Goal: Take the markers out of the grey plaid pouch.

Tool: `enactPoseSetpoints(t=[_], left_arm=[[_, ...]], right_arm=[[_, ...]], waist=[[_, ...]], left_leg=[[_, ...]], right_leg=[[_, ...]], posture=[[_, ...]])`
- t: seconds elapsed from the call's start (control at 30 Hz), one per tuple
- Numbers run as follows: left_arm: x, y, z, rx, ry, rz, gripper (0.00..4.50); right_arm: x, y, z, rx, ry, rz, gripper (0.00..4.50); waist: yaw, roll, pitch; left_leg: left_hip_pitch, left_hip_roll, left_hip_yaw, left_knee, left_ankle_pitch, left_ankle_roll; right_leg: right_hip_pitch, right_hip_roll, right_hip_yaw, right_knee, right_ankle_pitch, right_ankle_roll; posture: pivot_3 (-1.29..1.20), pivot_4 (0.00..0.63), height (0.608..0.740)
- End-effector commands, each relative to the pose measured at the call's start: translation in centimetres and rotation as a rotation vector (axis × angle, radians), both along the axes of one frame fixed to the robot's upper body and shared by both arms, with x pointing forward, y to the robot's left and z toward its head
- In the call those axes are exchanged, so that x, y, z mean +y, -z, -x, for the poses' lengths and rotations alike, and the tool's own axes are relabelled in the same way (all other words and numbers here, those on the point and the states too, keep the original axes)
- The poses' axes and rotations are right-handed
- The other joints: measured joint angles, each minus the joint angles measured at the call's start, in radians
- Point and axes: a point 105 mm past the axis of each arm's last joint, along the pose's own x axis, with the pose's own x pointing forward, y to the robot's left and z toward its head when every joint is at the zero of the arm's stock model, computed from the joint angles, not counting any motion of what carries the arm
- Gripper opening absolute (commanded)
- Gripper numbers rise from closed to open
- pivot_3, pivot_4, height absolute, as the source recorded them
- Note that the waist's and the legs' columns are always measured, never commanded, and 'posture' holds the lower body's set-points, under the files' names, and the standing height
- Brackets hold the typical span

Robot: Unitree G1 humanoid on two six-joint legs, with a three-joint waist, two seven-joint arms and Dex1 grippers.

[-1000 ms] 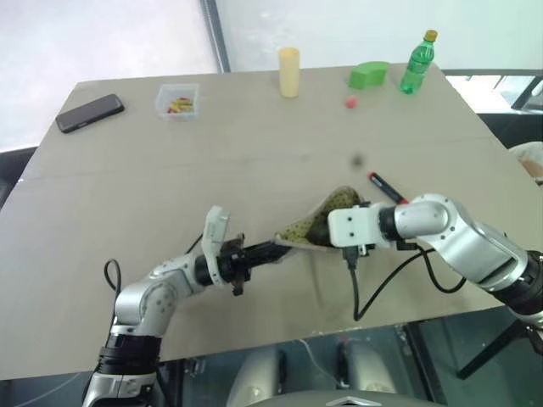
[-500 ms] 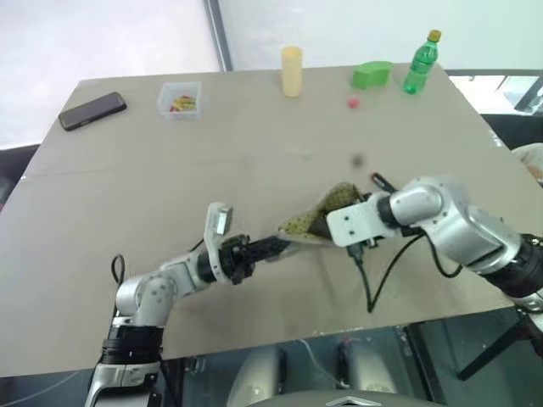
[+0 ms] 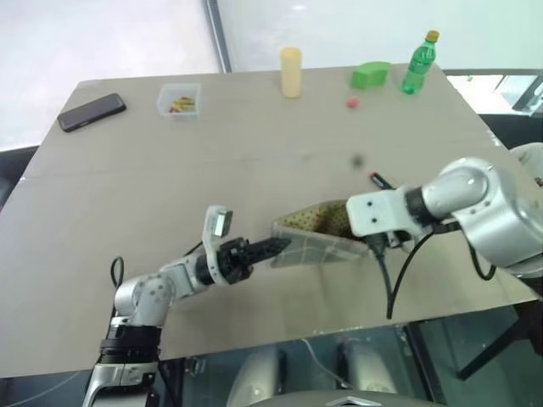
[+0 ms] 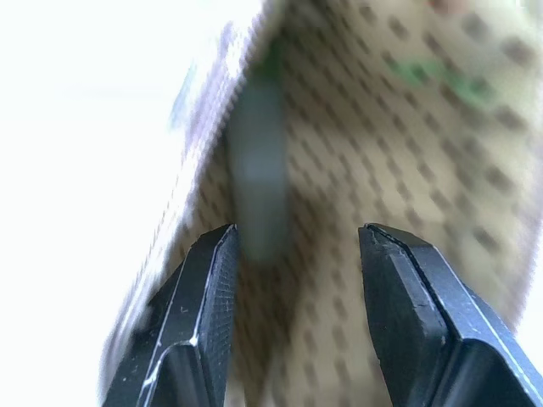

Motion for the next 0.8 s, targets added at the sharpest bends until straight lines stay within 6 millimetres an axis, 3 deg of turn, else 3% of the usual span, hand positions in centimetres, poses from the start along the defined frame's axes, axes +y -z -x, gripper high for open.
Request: enactPoseSetpoints(t=[0.03, 0.17, 0.43, 0.67, 0.77, 0.8], left_arm=[[0.0, 0.1, 0.1, -0.030, -0.002, 0.005, 0.00], [-0.1, 0.6, 0.8, -0.061, 0.014, -0.035, 0.00], [0.5, 1.3, 1.4, -0.095, -0.007, -0.068, 0.00], [0.7, 1.6, 1.4, -0.089, -0.007, -0.067, 0.00], [0.7, 1.7, 1.1, -0.099, -0.020, -0.069, 0.00], [0.7, 1.7, 0.9, -0.103, -0.028, -0.070, 0.00]], right_arm=[[0.9, 1.5, -0.9, -0.044, 0.003, -0.003, 2.30], [1.5, 2.9, -1.5, -0.077, -0.004, 0.015, 2.30], [1.8, 3.8, -1.3, -0.118, -0.020, 0.041, 2.30], [1.9, 6.6, -2.4, -0.113, 0.018, 0.089, 2.30], [1.3, 7.9, -2.6, -0.088, 0.049, 0.105, 1.48], [1.1, 7.7, -2.7, -0.088, 0.056, 0.102, 0.97]], waist=[[-0.001, 0.000, 0.000], [-0.004, 0.000, 0.000], [-0.005, -0.001, 0.000], [-0.007, -0.002, -0.002], [-0.008, -0.007, -0.005], [-0.008, -0.008, -0.006]], left_leg=[[0.000, 0.000, 0.000, 0.000, 0.000, 0.000], [0.001, 0.000, 0.000, 0.000, 0.000, 0.000], [0.003, 0.000, 0.000, 0.000, 0.000, 0.000], [0.006, 0.000, 0.002, 0.000, 0.000, 0.000], [0.008, 0.000, 0.002, 0.000, 0.000, 0.000], [0.009, 0.000, 0.002, 0.000, 0.000, -0.001]], right_leg=[[0.000, 0.000, 0.000, 0.000, 0.000, 0.000], [0.000, 0.000, 0.001, 0.001, 0.000, 0.000], [0.001, 0.001, 0.001, 0.002, 0.000, 0.000], [0.001, 0.003, 0.003, 0.004, 0.000, 0.000], [0.002, 0.003, 0.004, 0.004, 0.000, 0.000], [0.002, 0.003, 0.005, 0.005, 0.000, 0.000]], posture=[[0.00, 0.150, 0.740], [0.00, 0.150, 0.740], [0.00, 0.150, 0.740], [0.00, 0.150, 0.740], [0.00, 0.150, 0.740], [0.00, 0.150, 0.740]])
